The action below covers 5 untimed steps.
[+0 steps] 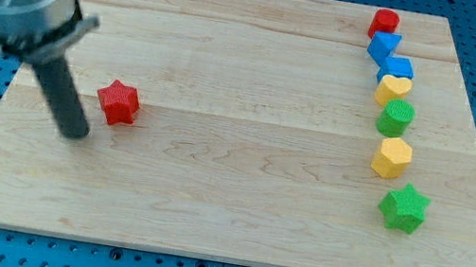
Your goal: Move the red star to the left of the green star
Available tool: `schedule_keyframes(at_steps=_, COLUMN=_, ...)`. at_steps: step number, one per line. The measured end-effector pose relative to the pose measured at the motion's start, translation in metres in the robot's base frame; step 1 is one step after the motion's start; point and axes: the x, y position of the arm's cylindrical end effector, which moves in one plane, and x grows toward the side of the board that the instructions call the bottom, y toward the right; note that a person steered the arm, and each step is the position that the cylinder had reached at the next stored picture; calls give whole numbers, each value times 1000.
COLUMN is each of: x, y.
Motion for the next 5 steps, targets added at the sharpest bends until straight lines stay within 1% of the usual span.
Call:
schedule_keyframes(at_steps=1, x=-27, y=15)
schedule_keyframes(at_steps=2, x=-22, y=81)
schedule_keyframes(at_steps=3, x=-51, y=37)
schedule_keyframes(at_steps=5, x=-20, y=217)
